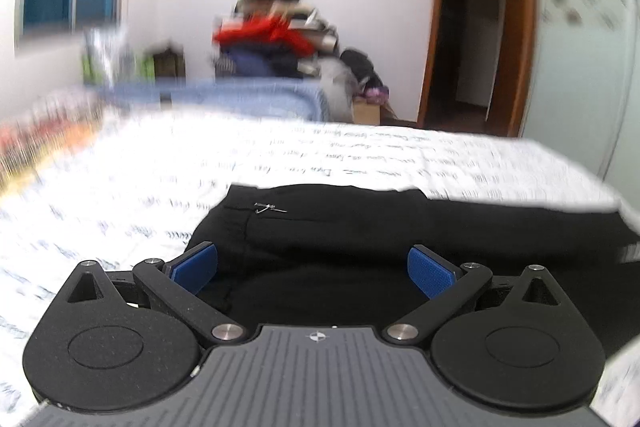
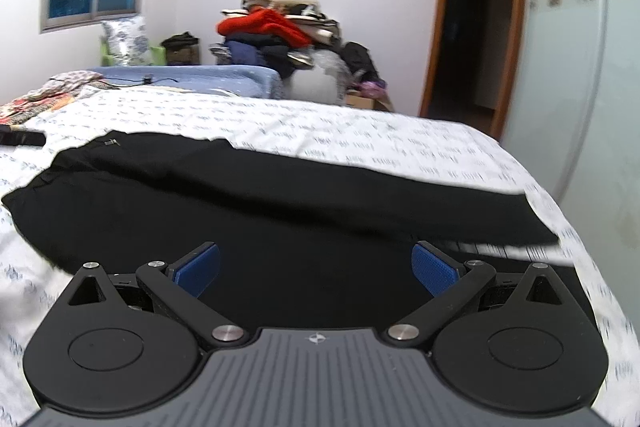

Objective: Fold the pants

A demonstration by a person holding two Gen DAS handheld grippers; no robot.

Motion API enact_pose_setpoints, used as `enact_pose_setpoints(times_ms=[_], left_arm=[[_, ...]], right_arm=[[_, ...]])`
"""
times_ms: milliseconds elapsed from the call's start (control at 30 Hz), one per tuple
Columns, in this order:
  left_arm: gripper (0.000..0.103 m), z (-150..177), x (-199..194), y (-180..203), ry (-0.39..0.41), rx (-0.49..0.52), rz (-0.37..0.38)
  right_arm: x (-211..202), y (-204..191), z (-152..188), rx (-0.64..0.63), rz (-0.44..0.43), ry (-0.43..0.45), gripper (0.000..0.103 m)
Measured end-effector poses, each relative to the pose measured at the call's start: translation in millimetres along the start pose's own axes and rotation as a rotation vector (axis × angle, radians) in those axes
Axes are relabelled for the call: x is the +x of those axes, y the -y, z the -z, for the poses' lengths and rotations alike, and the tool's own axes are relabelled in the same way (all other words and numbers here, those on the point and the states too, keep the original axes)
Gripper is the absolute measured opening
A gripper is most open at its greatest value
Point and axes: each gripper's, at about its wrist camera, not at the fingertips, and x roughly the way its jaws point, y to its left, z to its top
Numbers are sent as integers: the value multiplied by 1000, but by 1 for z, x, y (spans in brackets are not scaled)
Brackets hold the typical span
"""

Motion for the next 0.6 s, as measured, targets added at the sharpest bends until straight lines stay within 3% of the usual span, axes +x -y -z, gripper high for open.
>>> enact_pose_setpoints(times_ms=[133, 267, 333, 467, 600], left_arm=[[102, -31, 70, -65, -133, -196, 136], [101, -39, 139, -123, -206, -366, 155], [101, -45, 168, -144, -219, -428, 211], [101, -52, 215, -167, -276, -486, 259], [101, -48, 255, -175, -348, -469, 248]], right_arm=[[20, 0, -20, 29, -65, -24, 103], [44, -10, -26, 85, -130, -62, 103], [50, -14, -22, 100, -139, -86, 103], [68, -26, -18, 79, -144, -127, 103], [83, -34, -19, 72, -153, -158, 103]])
